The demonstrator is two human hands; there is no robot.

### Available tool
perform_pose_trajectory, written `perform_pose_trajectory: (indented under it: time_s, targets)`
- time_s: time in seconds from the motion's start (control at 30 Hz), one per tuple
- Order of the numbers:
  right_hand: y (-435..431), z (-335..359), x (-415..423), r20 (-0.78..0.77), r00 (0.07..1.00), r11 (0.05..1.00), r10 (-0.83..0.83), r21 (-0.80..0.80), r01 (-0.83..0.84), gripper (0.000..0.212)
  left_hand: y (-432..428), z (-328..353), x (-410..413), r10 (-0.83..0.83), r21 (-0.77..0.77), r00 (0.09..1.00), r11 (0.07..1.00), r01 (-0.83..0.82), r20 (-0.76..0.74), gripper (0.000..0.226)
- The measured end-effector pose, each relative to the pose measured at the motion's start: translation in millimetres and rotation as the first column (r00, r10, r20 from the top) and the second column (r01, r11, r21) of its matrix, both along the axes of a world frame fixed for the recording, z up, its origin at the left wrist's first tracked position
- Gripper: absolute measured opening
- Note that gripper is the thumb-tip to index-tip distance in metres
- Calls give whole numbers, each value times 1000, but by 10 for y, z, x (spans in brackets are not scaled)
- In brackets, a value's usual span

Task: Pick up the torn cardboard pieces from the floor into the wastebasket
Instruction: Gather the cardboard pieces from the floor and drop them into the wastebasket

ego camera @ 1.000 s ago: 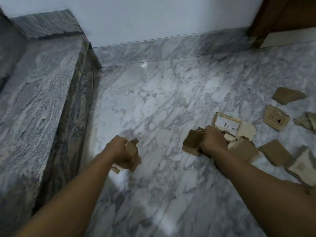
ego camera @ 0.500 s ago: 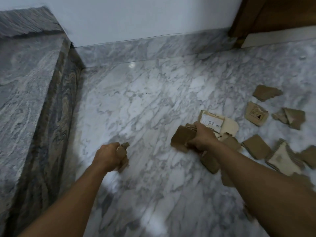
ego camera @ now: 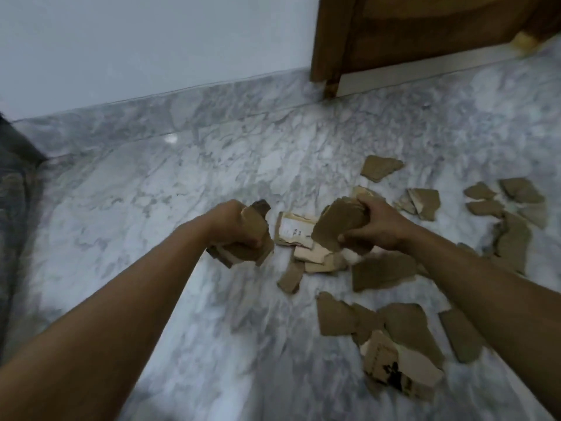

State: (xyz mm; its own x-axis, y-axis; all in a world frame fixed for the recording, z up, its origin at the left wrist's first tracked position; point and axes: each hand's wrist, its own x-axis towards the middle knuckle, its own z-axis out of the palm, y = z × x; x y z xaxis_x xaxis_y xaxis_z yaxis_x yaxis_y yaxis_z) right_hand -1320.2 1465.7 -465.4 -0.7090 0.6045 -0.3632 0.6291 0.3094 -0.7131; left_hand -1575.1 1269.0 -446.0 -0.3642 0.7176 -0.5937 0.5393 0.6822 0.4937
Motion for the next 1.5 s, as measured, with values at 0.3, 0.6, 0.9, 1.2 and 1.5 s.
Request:
perform_pose_trajectory:
  time_s: [0.3,0.6,0.9,1.2,1.5]
  targets:
    - [435,159,422,-281,910,904,-304,-388,182,53,1042,-759,645,-231,-96,945,972,214,-232,69]
    - [633,190,572,-358,803,813,-477,-526,249,72,937,-782,656,-235,-80,826,971,226,-512,6]
    - [928,383,847,-318,811,835,-491,-438,333,77,750,-176,411,-21,34,993,999,25,-115,40]
    - [835,-33,1055,320,928,970,-191,-86,229,63,1250,-714,1247,-356,-206,895,929,307,-268,83]
    - [422,-545,1154,584,740,926,-334,55,374,143,1206,-855,1217,-215,21,958,975,223,-188,105]
